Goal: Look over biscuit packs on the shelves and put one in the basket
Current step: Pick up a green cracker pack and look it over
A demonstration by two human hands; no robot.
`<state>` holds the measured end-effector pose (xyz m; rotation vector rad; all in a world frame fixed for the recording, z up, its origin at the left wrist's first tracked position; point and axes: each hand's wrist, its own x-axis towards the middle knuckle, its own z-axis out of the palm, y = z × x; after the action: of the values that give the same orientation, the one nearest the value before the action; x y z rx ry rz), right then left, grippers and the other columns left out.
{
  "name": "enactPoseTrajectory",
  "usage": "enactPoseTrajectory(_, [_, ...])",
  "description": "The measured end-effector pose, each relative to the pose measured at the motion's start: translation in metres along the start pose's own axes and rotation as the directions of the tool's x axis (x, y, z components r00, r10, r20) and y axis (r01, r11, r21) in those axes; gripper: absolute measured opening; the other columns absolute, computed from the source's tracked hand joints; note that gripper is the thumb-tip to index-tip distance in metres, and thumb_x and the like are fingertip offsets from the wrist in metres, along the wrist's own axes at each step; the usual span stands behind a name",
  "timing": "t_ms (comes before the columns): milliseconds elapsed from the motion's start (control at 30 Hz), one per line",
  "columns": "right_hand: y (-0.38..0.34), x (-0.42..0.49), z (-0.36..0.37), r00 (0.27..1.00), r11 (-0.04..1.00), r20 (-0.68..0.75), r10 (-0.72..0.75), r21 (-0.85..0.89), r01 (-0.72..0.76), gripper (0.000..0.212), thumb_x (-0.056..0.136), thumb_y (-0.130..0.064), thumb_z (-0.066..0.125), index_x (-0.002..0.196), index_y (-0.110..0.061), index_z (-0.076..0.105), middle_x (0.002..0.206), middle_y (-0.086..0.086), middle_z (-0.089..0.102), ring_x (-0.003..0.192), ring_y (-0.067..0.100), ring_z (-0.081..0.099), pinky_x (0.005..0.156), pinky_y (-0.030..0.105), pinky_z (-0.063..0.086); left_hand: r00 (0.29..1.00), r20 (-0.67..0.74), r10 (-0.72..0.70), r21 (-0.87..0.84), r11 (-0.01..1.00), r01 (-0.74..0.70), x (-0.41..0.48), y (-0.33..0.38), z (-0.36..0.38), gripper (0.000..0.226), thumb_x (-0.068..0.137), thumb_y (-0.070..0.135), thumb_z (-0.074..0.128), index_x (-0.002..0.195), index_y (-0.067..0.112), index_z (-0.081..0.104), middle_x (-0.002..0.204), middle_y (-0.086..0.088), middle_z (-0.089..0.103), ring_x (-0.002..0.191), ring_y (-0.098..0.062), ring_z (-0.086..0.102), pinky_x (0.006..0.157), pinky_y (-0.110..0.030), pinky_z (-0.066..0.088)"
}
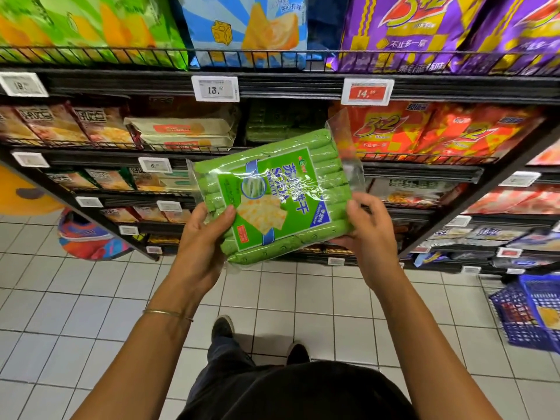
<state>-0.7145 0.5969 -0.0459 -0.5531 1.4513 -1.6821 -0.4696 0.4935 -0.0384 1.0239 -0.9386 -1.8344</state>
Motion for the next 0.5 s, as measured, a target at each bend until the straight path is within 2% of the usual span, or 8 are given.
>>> enactPoseTrajectory(67, [0.003,0.000,0.000,0.999,1.000,-0.029,-0.013,-0.011,0.013,0.037,0.089,-0.037,0.068,0.118,-0.015,0.063,0.106,0.006,0.078,0.092,0.026,0.076,0.065,0.041,0.063,1.000,0.013,0.006,0.004,1.000,-0.006,0.000,0.000,0.000,0.066,0.086,0.019,0.070,0.148,0.006,0.050,0.140,-0.019,0.065,0.126,-0.039,0.065,0.099,-0.054,0.058])
enactPoseTrajectory(167, [0.001,0.002,0.001,0.996,0.997,-0.078,0.043,0.068,-0.037,0.041,0.097,-0.049,0.053,0.114,-0.015,0.069,0.110,0.016,0.077,0.093,0.034,0.075,0.071,0.051,0.064,0.999,0.045,0.015,-0.002,1.000,-0.015,-0.001,-0.001,-0.001,0.066,0.087,0.016,0.069,0.148,0.004,0.048,0.142,-0.019,0.064,0.122,-0.036,0.067,0.098,-0.052,0.059])
enactPoseTrajectory(267, [0.001,0.006,-0.002,0.992,0.997,-0.113,0.060,0.064,-0.053,0.036,0.107,-0.042,0.046,0.106,-0.015,0.070,0.100,0.013,0.078,0.079,0.028,0.074,0.067,0.042,0.060,0.997,0.073,0.010,-0.028,1.000,-0.007,-0.004,-0.001,-0.003,0.073,0.079,0.021,0.082,0.144,0.008,0.053,0.142,-0.018,0.064,0.121,-0.034,0.068,0.098,-0.053,0.059])
enactPoseTrajectory(367, [0.002,0.008,-0.007,0.994,0.996,-0.072,0.078,0.039,-0.076,0.030,0.110,-0.030,0.046,0.099,-0.019,0.072,0.095,0.008,0.078,0.076,0.021,0.073,0.065,0.036,0.058,0.996,0.091,-0.008,-0.040,0.999,0.012,-0.005,0.000,-0.003,0.063,0.077,0.024,0.085,0.136,0.017,0.063,0.143,-0.017,0.064,0.121,-0.032,0.069,0.098,-0.053,0.059])
enactPoseTrajectory(500, [-0.003,0.009,-0.010,0.991,0.987,0.031,0.127,0.090,-0.130,0.028,0.107,-0.034,0.053,0.110,-0.018,0.076,0.106,0.011,0.078,0.089,0.025,0.076,0.074,0.044,0.062,0.995,0.090,-0.054,-0.108,0.992,0.063,-0.007,-0.001,-0.004,0.085,0.064,0.037,0.098,0.139,0.019,0.061,0.143,-0.013,0.065,0.125,-0.031,0.067,0.100,-0.054,0.058])
